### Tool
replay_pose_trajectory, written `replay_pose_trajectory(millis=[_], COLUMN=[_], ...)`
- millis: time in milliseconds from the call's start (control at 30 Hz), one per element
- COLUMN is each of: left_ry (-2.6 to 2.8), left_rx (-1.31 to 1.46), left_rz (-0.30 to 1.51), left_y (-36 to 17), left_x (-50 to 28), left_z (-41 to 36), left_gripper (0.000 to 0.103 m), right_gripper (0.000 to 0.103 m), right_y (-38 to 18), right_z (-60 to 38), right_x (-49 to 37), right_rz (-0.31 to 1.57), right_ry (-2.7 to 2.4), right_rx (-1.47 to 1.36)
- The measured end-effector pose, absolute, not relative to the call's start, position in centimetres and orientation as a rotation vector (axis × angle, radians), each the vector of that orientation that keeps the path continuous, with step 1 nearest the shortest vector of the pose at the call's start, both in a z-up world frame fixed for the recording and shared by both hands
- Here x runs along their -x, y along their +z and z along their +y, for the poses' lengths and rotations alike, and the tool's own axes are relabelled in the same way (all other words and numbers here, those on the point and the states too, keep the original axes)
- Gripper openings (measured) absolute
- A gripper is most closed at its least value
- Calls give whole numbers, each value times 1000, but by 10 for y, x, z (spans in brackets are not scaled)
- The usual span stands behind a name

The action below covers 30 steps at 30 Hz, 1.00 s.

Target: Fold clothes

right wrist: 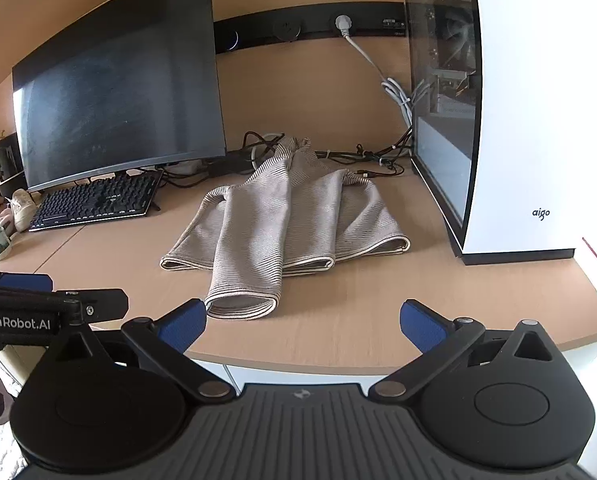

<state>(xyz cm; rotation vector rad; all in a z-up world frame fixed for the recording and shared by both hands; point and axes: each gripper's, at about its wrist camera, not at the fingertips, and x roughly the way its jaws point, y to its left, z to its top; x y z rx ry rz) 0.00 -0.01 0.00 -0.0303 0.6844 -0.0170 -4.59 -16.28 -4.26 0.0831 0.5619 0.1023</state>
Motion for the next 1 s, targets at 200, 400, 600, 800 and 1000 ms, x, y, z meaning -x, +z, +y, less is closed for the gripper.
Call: replay_pose_trajectory(millis=[200,400,600,800,1000], left_ry=[-15,-13,-6,-2,-6], left_rx=[26,21,21,25,17], left_rz=[688,691,687,693,691], left_y=[0,0,0,-1,0], left_x=[0,0,1,-2,-3], left_z=[-1,-2,-2,-1,-1], left_gripper=[103,103,103,103,103], right_gripper=[103,103,103,103,103], right_y=[-44,-44,-44,-43,-44], right_z=[-162,-163,-161,-163,-164], right_x=[44,40,39,36,34], right_rz=[555,568,567,567,570], right_ry=[101,100,104,103,103], right_rx=[-83,-100,-95,-95,-93])
